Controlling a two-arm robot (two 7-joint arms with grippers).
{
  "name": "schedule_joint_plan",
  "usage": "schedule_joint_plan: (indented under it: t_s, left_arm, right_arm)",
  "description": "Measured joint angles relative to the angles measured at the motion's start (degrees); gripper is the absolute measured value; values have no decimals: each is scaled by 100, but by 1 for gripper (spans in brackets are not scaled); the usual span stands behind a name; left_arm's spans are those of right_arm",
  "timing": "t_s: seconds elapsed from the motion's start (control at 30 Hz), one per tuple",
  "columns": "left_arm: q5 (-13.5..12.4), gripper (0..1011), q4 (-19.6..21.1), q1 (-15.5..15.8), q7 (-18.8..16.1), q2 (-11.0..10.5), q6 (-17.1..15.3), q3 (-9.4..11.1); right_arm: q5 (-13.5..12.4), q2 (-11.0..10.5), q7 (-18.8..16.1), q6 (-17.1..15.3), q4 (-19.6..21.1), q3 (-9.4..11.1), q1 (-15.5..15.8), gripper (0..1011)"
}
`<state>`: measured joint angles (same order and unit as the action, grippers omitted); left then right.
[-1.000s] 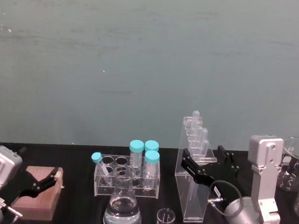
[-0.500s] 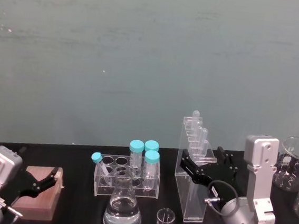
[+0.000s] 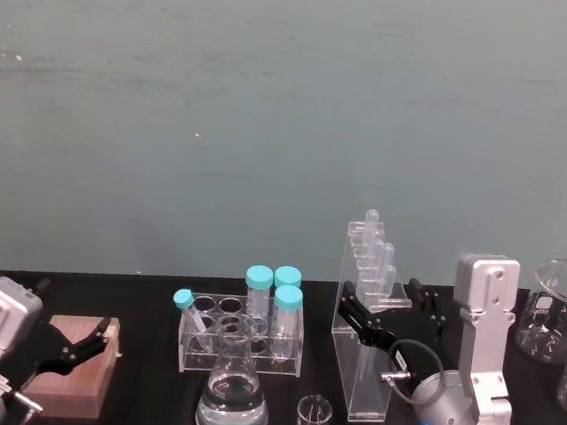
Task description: Place the experimental apparatus aside using one hand.
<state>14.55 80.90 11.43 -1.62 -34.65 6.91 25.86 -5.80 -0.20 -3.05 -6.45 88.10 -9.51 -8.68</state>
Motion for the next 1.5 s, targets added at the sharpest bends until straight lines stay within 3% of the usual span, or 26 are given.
schedule_joint_plan:
  t_s: [1.5]
  left_arm:
    - [0,1000,0,0,0,0,0,0]
  right_arm:
    - [41,114,-98,-74,-276,108,-220,1000]
